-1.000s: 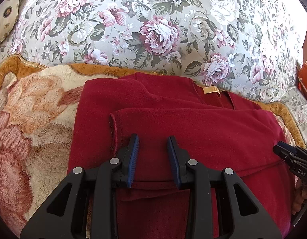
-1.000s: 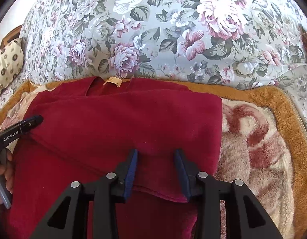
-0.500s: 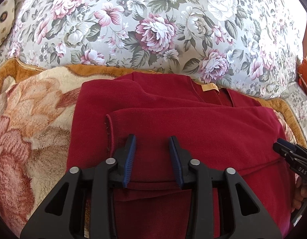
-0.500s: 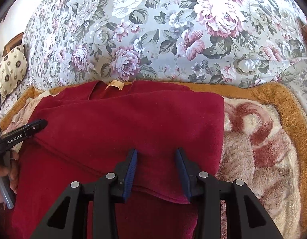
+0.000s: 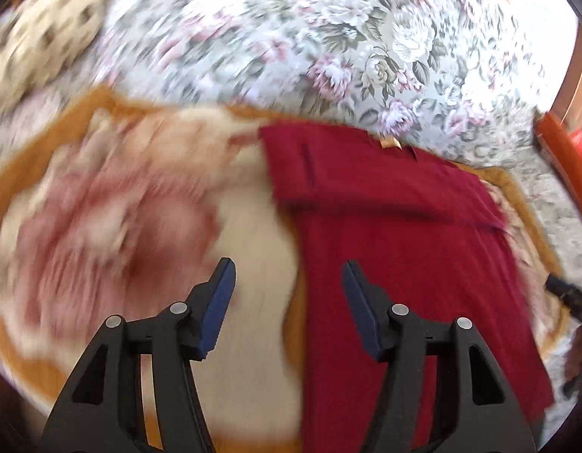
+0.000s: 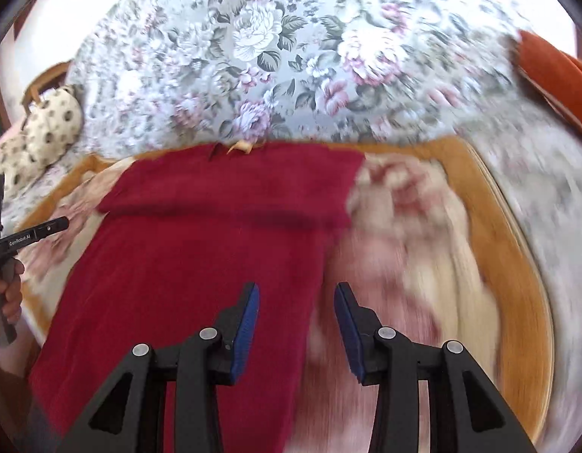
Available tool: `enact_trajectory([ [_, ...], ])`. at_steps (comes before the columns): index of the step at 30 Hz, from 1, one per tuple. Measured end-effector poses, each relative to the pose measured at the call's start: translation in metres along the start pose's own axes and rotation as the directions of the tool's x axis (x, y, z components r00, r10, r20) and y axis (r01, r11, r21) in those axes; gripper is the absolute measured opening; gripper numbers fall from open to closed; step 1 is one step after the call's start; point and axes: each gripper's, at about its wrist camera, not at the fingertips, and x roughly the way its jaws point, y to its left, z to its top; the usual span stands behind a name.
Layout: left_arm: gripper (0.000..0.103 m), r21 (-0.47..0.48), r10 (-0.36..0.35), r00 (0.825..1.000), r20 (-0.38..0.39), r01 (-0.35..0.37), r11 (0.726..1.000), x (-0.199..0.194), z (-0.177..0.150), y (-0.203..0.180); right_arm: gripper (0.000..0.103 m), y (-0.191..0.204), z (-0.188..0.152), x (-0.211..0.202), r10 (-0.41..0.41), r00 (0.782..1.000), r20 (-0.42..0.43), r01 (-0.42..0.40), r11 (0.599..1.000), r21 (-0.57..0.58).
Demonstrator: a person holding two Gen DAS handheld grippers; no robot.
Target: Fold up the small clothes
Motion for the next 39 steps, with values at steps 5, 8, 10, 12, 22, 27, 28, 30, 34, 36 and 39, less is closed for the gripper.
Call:
enact_trajectory([
  [5, 0.059, 0.001, -0.104, 0.987, -0.120, 0.105, 0.994, -0.039, -0.093, 0.008, 0.040, -0.006, -0.072, -0.049, 0.127, 0.992, -0.027, -0.122, 0.981, 0.149],
  [8, 0.059, -0.006, -0.149, 0.981, -0.125, 0.149, 0.989, -0.055, -0.124, 0.002, 0.040, -0.003, -0.102, -0.060, 0.146, 0.987, -0.069, -0.129, 0.970, 0.204],
  [10, 0.059, -0.030, -0.199, 0.972, -0.126, 0.197, 0.980, -0.059, -0.133, 0.000, 0.041, -0.004, -0.112, -0.066, 0.178, 0.982, -0.056, -0.157, 0.950, 0.268],
  [12, 0.059, -0.040, -0.217, 0.967, -0.131, 0.214, 0.976, -0.058, -0.134, -0.001, 0.042, -0.005, -0.118, -0.065, 0.191, 0.979, -0.066, -0.162, 0.937, 0.310],
  [22, 0.059, -0.178, -0.327, 0.919, -0.218, 0.292, 0.940, -0.027, -0.137, 0.014, 0.045, 0.002, -0.119, -0.045, 0.368, 0.928, -0.061, -0.310, 0.852, 0.423],
  [27, 0.059, -0.204, -0.368, 0.904, -0.220, 0.326, 0.923, -0.020, -0.133, 0.007, 0.045, 0.020, -0.110, -0.051, 0.388, 0.920, -0.052, -0.353, 0.880, 0.319],
  [28, 0.059, -0.221, -0.384, 0.897, -0.219, 0.337, 0.915, -0.018, -0.132, 0.008, 0.045, 0.020, -0.110, -0.050, 0.382, 0.922, -0.058, -0.347, 0.885, 0.311],
  [30, 0.058, -0.257, -0.422, 0.881, -0.214, 0.366, 0.894, -0.019, -0.131, 0.008, 0.044, 0.019, -0.111, -0.049, 0.380, 0.923, -0.052, -0.345, 0.882, 0.322],
  [34, 0.055, -0.292, -0.481, 0.850, -0.215, 0.414, 0.862, -0.025, -0.131, 0.010, 0.038, 0.016, -0.112, -0.054, 0.379, 0.925, -0.033, -0.350, 0.882, 0.316],
  [36, 0.045, -0.314, -0.503, 0.838, -0.210, 0.430, 0.847, -0.028, -0.133, 0.012, 0.036, 0.017, -0.112, -0.058, 0.379, 0.925, -0.031, -0.354, 0.888, 0.293],
  [39, 0.012, -0.279, -0.461, 0.864, -0.204, 0.400, 0.873, -0.031, -0.132, 0.010, 0.033, 0.017, -0.115, -0.059, 0.383, 0.923, -0.031, -0.359, 0.888, 0.285],
])
